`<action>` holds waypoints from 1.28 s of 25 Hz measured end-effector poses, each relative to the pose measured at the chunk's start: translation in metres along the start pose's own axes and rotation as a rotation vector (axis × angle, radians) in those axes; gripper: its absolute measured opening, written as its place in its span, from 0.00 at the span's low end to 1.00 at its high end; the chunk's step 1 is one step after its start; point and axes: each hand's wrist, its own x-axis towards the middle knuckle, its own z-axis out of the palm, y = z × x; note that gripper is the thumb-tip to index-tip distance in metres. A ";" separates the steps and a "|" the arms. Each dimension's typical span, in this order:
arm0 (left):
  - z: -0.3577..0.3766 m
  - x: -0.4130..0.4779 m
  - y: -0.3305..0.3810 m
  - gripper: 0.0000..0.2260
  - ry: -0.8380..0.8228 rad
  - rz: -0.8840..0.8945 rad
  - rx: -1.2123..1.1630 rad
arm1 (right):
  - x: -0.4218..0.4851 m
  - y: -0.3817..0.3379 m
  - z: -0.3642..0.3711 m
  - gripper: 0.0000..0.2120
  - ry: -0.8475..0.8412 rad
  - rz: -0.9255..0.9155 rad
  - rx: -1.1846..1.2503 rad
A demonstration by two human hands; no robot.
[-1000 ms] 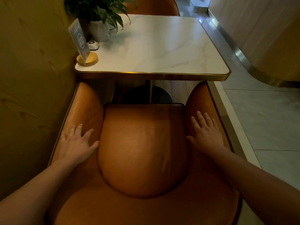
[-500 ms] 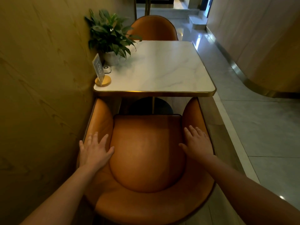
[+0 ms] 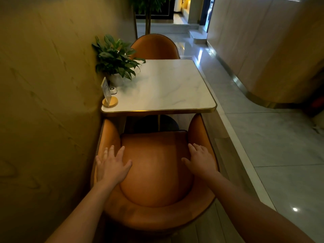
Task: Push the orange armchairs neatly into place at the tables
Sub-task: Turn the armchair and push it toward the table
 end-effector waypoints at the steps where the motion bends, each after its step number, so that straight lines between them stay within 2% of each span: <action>1: -0.005 -0.001 0.000 0.31 -0.001 0.007 0.000 | -0.002 -0.002 -0.002 0.35 0.001 0.008 0.001; 7: -0.037 -0.001 0.007 0.31 0.035 0.048 -0.014 | -0.011 -0.016 -0.028 0.34 0.066 0.021 0.018; 13: -0.056 -0.004 0.056 0.32 0.058 0.082 0.005 | -0.013 0.010 -0.060 0.33 0.084 0.017 0.080; 18: -0.060 -0.007 0.148 0.31 0.110 0.136 0.000 | -0.004 0.084 -0.096 0.32 0.092 -0.026 0.115; 24: -0.068 -0.020 0.308 0.31 0.123 0.169 -0.115 | 0.000 0.217 -0.155 0.31 0.124 -0.067 0.072; 32: -0.097 0.001 0.430 0.31 0.172 0.227 -0.101 | 0.031 0.324 -0.221 0.32 0.175 -0.064 0.035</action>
